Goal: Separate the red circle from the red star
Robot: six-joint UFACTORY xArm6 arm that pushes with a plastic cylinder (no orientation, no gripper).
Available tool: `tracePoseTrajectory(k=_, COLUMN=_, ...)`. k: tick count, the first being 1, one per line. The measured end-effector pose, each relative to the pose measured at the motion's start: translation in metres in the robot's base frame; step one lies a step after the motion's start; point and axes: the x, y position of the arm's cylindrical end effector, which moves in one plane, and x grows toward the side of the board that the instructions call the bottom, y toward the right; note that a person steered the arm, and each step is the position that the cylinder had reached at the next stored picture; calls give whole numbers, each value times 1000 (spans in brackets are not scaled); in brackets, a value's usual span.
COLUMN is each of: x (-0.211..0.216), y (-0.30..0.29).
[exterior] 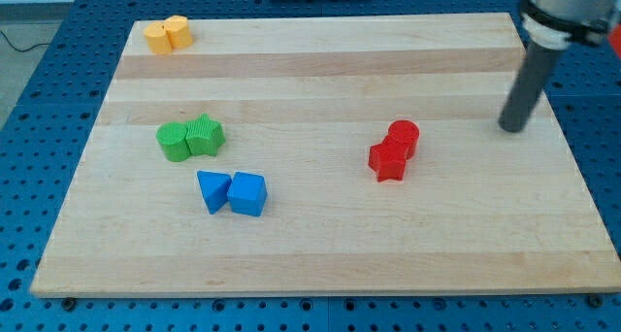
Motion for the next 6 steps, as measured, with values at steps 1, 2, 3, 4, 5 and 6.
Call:
tracePoseTrajectory(k=1, x=19, y=-18)
tracePoseTrajectory(k=2, x=16, y=-84)
tracePoseTrajectory(k=3, x=-8, y=-158)
tracePoseTrajectory(k=4, x=-23, y=-205)
tracePoseTrajectory(k=5, x=-1, y=-160)
tracePoseTrajectory(k=6, x=15, y=-125)
